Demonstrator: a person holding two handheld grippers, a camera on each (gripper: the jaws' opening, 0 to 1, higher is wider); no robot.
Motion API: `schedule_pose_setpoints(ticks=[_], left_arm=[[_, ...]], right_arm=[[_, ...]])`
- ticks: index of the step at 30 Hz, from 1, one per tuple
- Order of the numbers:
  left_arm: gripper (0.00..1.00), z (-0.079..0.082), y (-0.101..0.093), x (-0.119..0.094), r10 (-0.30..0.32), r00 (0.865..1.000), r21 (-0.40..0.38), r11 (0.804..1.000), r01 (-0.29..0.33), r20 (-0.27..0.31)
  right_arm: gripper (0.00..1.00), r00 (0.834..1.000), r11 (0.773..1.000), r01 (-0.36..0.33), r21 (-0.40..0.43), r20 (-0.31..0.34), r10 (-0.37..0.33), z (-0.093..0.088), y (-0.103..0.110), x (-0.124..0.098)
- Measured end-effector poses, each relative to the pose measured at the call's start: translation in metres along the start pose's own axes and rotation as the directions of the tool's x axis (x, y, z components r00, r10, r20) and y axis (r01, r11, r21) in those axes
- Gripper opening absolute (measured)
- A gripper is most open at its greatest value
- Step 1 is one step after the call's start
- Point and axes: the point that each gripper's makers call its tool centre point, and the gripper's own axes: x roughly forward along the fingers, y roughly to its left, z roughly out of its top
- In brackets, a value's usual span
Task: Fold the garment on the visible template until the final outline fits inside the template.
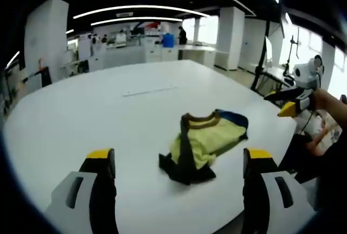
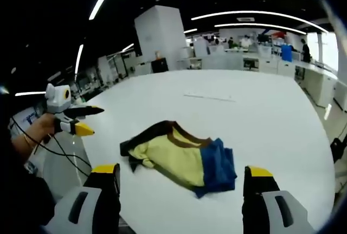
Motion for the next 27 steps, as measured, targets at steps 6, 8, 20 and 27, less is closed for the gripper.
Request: schedule_pose_setpoints(ticks=[6, 8, 20, 27], left_arm=[[0.93, 0.0003, -0.0032, -0.0005, -0.014, 1.000, -0.012, 1.000, 0.014, 0.002], [0.93, 0.0009, -0.0031, -0.0007, -0.014, 1.000, -0.011, 1.000, 0.014, 0.002], [0.90, 0.0005, -0.0016, -0.0046, -0.014, 1.000, -0.015, 1.000, 0.014, 0.009], [0.88, 0.0049, 0.0023, -0.0039, -0.011, 1.000, -0.020, 1.000, 0.011, 0.019]], right_arm=[[0.92, 1.000, 1.000, 0.004, 0.003, 0.007, -0.004, 0.0023, 0.0000, -0.0012], [0.90, 1.000, 1.000, 0.005, 0.004, 0.008, -0.005, 0.0033, 0.0000, -0.0011], [0.88, 1.000, 1.000, 0.009, -0.001, 0.014, -0.009, 0.0038, 0.0054, -0.0032], [0.84, 1.000, 1.000, 0.016, 0.001, 0.017, -0.016, 0.0047, 0.0011, -0.0035]])
